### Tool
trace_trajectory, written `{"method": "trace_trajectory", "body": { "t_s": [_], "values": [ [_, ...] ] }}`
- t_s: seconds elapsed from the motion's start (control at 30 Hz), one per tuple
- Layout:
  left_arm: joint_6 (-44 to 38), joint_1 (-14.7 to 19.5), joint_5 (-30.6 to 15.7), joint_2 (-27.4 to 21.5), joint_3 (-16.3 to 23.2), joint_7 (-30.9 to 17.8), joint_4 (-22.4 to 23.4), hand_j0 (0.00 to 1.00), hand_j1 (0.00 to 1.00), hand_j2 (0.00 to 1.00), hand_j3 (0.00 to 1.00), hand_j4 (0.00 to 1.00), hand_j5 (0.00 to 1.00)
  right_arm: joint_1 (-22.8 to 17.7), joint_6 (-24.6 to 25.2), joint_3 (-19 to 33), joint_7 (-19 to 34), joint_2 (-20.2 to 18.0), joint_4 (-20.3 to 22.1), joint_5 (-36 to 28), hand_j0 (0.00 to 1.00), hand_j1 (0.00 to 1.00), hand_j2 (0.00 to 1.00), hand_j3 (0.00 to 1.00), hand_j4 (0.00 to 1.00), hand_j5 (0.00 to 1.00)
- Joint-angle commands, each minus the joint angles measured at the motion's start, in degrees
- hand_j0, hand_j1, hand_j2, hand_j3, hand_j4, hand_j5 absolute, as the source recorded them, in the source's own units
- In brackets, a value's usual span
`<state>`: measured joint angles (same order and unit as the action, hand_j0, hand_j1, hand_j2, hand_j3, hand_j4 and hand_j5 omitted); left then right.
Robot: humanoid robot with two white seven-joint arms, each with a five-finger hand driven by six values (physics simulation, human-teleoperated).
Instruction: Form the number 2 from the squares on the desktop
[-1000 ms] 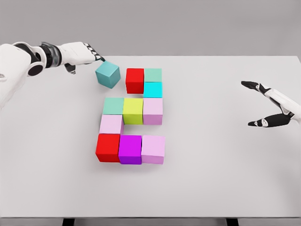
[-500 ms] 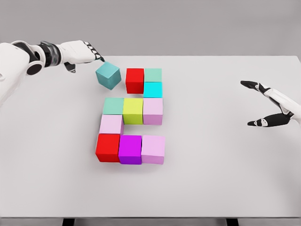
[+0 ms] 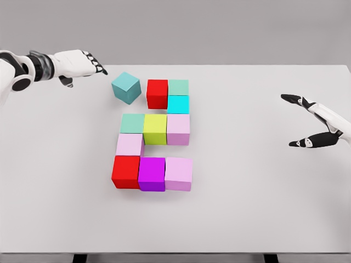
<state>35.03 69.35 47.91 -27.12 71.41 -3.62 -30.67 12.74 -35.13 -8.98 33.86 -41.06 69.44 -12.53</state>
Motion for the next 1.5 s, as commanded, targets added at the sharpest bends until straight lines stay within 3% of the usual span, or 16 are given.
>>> {"method": "trace_trajectory", "body": {
  "t_s": [0.0, 0.1, 0.63, 1.47],
  "values": [
    [0.0, 0.0, 0.3, -0.3, 0.1, 0.0, -1.2, 0.95, 0.95, 0.95, 0.95, 0.95, 0.95, 0.0, 0.1, 0.0, 0.0, -0.1, 0.1, -0.5, 1.00, 1.00, 1.00, 1.00, 1.00, 1.00],
    [0.0, 0.0, 0.3, -0.3, 0.8, 0.0, -1.4, 0.95, 0.95, 0.95, 0.95, 0.95, 0.95, 0.0, 0.1, 0.0, 0.0, -0.1, 0.0, -0.5, 1.00, 1.00, 1.00, 1.00, 1.00, 1.00],
    [0.0, -1.1, -0.1, -7.1, 2.1, 0.1, -12.6, 0.95, 0.95, 0.95, 0.95, 0.95, 0.95, 0.0, 0.1, 0.0, 0.0, -0.1, 0.0, -0.5, 1.00, 1.00, 1.00, 1.00, 1.00, 1.00],
    [0.0, -2.8, 0.3, -8.8, 2.8, 0.0, -19.8, 0.96, 0.96, 0.96, 0.96, 0.96, 0.96, 0.0, 0.1, 0.0, 0.0, -0.1, 0.0, -0.5, 1.00, 1.00, 1.00, 1.00, 1.00, 1.00]
  ]
}}
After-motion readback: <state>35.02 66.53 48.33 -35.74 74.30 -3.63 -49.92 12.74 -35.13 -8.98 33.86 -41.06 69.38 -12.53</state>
